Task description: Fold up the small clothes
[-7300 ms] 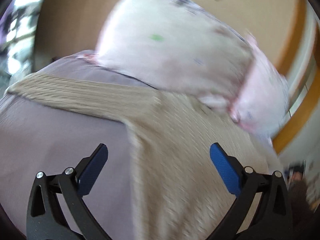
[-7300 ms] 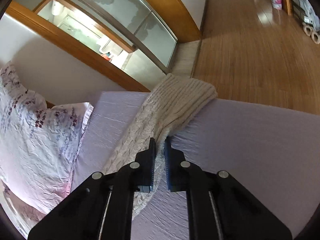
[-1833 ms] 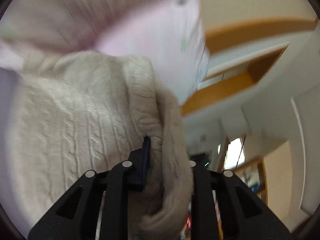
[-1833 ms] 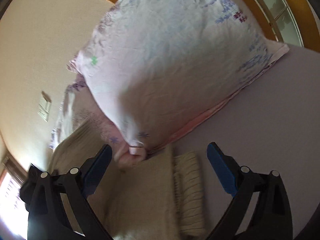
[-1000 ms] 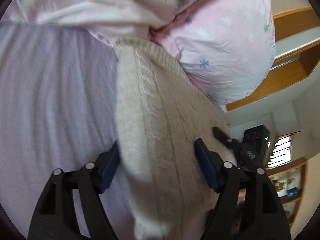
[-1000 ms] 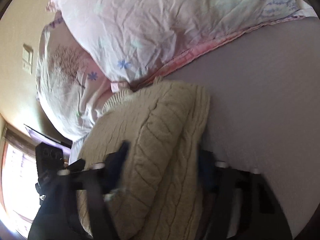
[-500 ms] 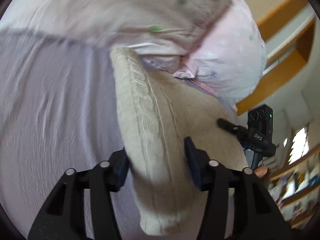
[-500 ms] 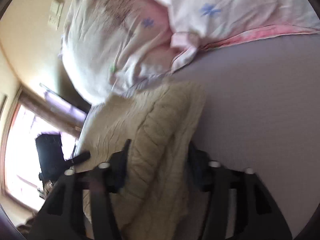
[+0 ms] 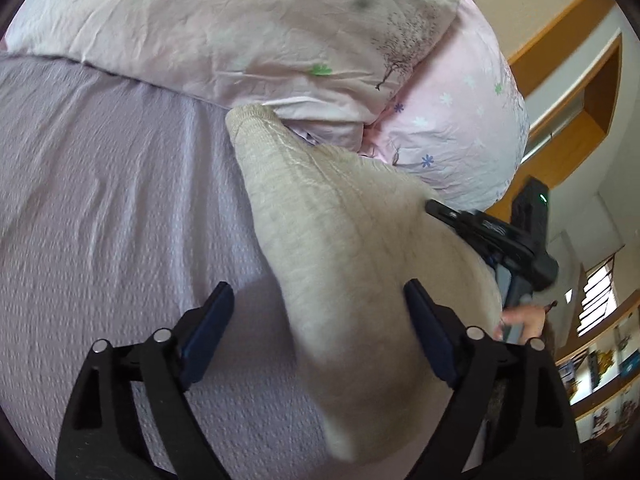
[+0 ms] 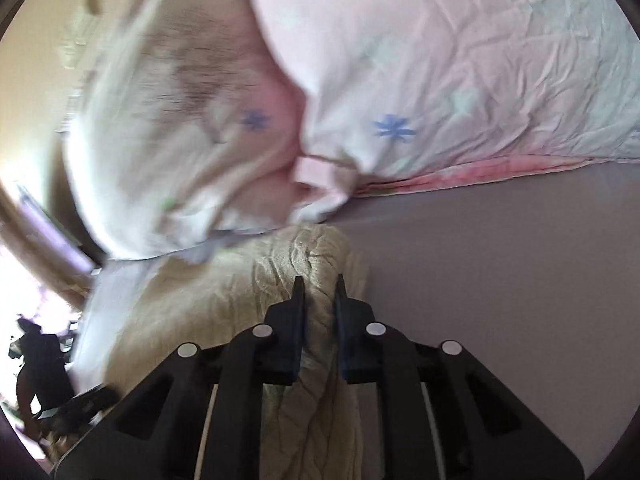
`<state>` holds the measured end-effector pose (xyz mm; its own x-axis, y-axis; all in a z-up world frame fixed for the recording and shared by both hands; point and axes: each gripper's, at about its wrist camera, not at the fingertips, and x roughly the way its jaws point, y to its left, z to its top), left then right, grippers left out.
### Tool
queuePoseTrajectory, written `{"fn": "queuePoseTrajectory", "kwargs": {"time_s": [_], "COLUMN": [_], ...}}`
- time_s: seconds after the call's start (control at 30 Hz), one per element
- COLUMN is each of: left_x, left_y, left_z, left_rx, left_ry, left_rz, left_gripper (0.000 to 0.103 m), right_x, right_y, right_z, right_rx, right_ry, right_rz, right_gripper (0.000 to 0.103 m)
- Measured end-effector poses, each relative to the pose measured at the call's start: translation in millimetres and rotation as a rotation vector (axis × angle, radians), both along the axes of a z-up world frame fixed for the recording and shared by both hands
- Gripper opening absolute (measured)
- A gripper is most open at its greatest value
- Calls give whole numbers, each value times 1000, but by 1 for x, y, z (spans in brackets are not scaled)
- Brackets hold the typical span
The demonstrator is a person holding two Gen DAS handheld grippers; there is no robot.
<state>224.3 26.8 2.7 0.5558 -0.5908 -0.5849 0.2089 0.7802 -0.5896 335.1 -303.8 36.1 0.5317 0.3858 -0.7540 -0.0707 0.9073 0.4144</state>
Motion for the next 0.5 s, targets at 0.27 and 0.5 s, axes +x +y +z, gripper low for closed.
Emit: {"fn": "queuePoseTrajectory", "kwargs": {"time_s": [0.27,0.5], "left_x": [-25,-62], "left_y": [11,-60], "left_z": [35,63], "left_rx": [59,176], "left_ry": [-201,-316], "left_rz": [80,-168], "left_gripper": [82,85], "right_x": [-58,-128], "right_y": [-19,22], "right_z": [37,46], "right_rx": [110,186], "right_ry": [-94,-88], "right_rz": [15,235], "right_gripper": [33,33]}}
